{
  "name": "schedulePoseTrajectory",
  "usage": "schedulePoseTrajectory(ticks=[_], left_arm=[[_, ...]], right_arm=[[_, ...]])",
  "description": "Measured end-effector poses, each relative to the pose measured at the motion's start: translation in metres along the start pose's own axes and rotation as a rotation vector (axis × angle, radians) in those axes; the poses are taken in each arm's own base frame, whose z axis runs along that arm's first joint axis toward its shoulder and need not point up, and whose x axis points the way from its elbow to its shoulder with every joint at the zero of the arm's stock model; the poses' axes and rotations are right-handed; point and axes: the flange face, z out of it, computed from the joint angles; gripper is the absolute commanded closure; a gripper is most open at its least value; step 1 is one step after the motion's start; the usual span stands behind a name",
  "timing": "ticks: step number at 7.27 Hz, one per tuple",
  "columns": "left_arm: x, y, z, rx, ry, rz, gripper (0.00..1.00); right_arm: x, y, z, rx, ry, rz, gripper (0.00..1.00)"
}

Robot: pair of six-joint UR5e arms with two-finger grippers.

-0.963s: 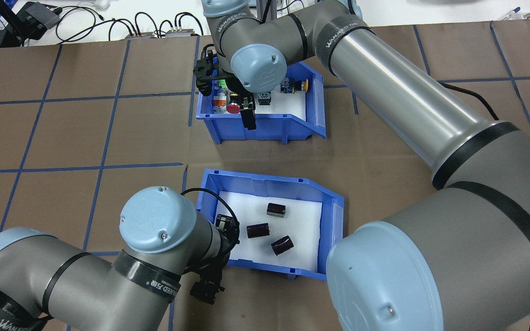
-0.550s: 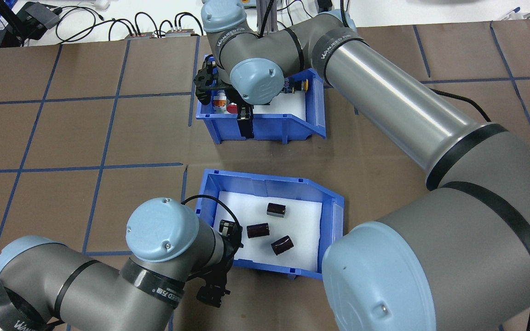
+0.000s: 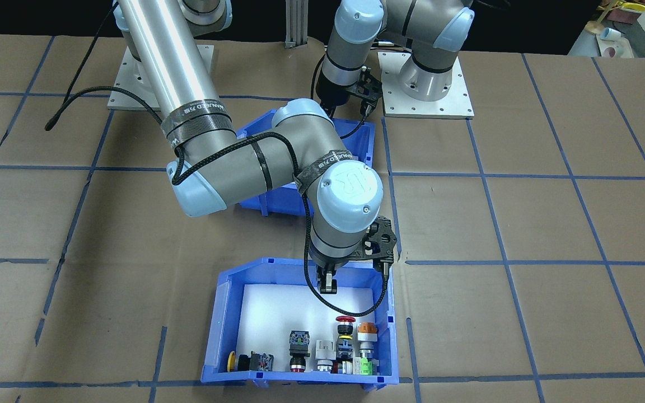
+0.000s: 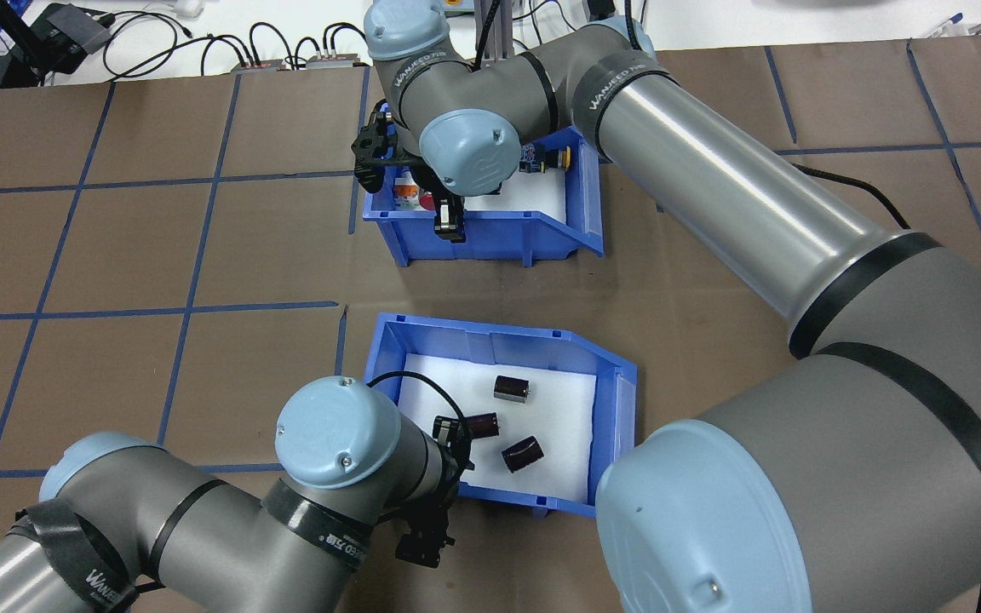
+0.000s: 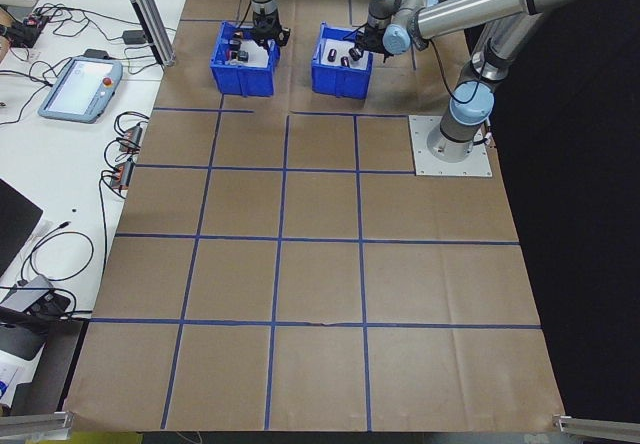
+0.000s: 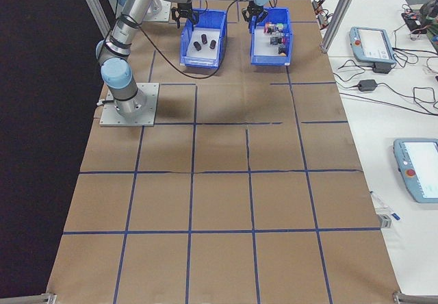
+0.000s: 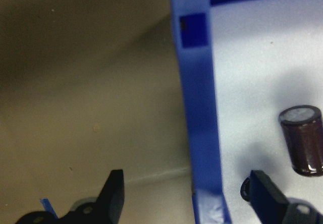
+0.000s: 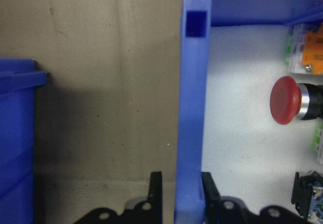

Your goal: Place battery box in front

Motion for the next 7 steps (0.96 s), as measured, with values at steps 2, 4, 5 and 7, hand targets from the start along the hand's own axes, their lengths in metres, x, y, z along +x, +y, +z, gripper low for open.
schedulePoseTrajectory(ticks=[2,4,5,7], left_arm=[[0.005,0.002,-0.004,-0.009,0.057,0.012,1.0],[0.007,0.002,-0.01,-0.004,0.096,0.05,1.0],[0.009,0.003,-0.019,-0.002,0.121,0.063,1.0],[0.018,-0.005,-0.041,0.0,0.175,0.056,1.0]], right_arm=[[0.005,0.006,-0.016,0.008,0.025,0.002,0.93],[0.014,0.034,-0.047,-0.002,0.073,0.003,0.95],[0.024,0.062,-0.062,-0.019,0.092,0.014,0.95],[0.041,0.136,-0.081,-0.037,0.098,0.032,0.95]])
